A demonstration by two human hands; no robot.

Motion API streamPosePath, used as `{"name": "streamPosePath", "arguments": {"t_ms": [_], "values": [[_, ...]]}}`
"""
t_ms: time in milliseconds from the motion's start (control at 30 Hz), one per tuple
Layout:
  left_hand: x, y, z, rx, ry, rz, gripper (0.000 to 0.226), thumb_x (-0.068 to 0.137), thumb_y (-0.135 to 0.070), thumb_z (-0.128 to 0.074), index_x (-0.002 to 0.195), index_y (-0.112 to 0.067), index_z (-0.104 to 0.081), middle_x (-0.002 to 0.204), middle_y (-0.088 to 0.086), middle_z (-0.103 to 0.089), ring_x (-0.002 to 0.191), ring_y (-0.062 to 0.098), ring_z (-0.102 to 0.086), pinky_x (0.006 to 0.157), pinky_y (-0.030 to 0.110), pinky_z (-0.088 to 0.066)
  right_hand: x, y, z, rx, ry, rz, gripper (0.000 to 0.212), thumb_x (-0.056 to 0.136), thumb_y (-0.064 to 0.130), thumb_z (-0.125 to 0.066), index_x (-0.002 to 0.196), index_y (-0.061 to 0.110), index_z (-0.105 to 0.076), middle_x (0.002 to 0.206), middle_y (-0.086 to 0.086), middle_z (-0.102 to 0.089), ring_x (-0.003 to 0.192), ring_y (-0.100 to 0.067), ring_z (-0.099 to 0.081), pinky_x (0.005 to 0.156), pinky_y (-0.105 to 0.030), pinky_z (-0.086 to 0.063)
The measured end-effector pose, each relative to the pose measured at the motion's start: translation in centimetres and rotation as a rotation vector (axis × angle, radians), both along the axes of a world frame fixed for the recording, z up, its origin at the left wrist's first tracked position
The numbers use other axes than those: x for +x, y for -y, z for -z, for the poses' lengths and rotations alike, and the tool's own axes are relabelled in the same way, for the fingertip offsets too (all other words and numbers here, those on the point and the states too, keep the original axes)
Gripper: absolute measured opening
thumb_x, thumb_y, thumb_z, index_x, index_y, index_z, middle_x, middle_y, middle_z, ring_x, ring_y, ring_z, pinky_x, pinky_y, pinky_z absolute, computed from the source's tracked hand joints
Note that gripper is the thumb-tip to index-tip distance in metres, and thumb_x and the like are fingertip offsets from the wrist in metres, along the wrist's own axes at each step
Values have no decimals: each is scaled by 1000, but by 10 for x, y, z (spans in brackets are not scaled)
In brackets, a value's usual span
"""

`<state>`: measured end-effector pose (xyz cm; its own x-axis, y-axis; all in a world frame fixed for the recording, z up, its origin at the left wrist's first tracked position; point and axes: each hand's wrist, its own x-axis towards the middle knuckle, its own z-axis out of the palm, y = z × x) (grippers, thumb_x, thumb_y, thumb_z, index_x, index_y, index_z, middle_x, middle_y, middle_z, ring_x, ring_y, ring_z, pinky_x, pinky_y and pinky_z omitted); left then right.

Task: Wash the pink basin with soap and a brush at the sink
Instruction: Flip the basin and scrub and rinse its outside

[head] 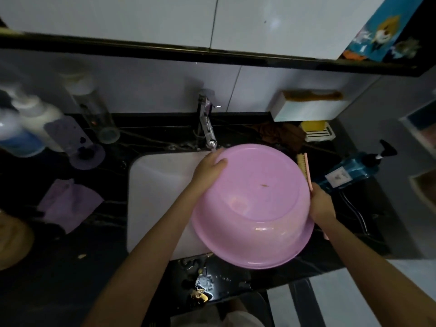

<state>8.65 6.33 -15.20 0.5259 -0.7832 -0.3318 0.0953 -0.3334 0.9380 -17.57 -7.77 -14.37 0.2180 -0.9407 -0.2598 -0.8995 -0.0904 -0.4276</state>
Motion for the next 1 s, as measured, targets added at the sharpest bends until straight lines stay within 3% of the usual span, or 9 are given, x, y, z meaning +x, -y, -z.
{"name": "streamPosePath", "arguments": {"t_ms": [100, 233, 333, 433, 600, 700, 800, 900, 1000], "values": [[6, 3, -3, 11, -103, 2, 38, 88, -25, -64, 124, -17, -60, 107, -3, -65, 101, 18, -63, 87, 26, -48, 2, 3, -4, 11, -78, -29, 22, 98, 23, -41, 113, 14, -55, 96, -9, -62, 76, -23, -57, 65, -33, -47], [-4, -5, 2, -31, -68, 30, 31, 82, -31, -70, 112, -26, -64, 99, -8, -69, 90, 11, -66, 81, 23, -52, -1, 9, -15, 31, -230, -48, 22, 97, 24, -43, 106, 11, -56, 97, -11, -63, 78, -26, -59, 66, -34, -51], [-8, -9, 8, -41, -117, -6, 26, 80, -34, -71, 104, -27, -66, 102, -1, -70, 93, 17, -67, 86, 32, -53, 3, 1, -32, -36, -18, 32, 22, 97, 27, -46, 101, 10, -57, 90, -10, -62, 80, -29, -61, 65, -35, -50], [-6, -8, 10, -8, -138, -12, 22, 75, -41, -71, 93, -31, -64, 102, 0, -70, 94, 20, -67, 90, 37, -53, 19, -15, -51, -228, 130, 53, 19, 96, 18, -46, 107, 12, -59, 93, -8, -62, 82, -29, -62, 64, -41, -54], [-10, -5, 11, -46, -110, -5, 16, 84, -35, -66, 99, -32, -63, 103, -2, -68, 98, 19, -65, 90, 35, -51, 61, -54, -68, -414, 173, -333, 49, 83, 0, -50, 129, 18, -55, 124, -5, -59, 107, -25, -57, 85, -39, -49], [-8, 5, 9, -52, -13, 51, 31, 77, -43, -55, 105, -33, -64, 112, -4, -66, 105, 16, -61, 96, 36, -47, 78, -62, -48, -467, -165, -613, 58, 83, 7, -54, 138, 22, -48, 140, -2, -50, 128, -30, -46, 106, -49, -32], [-1, 19, 3, -75, -30, 71, 31, 80, -40, -47, 105, -34, -66, 116, -6, -63, 112, 13, -57, 100, 33, -42, 80, -62, -31, -507, -206, -585, 53, 82, 7, -54, 132, 22, -54, 139, 0, -52, 126, -29, -50, 106, -50, -33], [12, 22, 10, -138, -221, 48, 35, 99, -29, -42, 120, -13, -64, 124, -5, -59, 120, 12, -53, 102, 27, -40, 75, -61, -24, -551, -143, -494, 53, 78, 2, -58, 128, 18, -57, 135, -3, -55, 123, -30, -53, 103, -51, -38], [4, 4, 25, -91, -241, -55, 33, 96, -32, -45, 120, -21, -65, 118, -5, -66, 111, 10, -60, 94, 23, -47, 75, -68, -21, -534, -156, -474, 53, 81, 1, -56, 132, 17, -54, 139, -4, -52, 127, -31, -49, 105, -53, -35]]}}
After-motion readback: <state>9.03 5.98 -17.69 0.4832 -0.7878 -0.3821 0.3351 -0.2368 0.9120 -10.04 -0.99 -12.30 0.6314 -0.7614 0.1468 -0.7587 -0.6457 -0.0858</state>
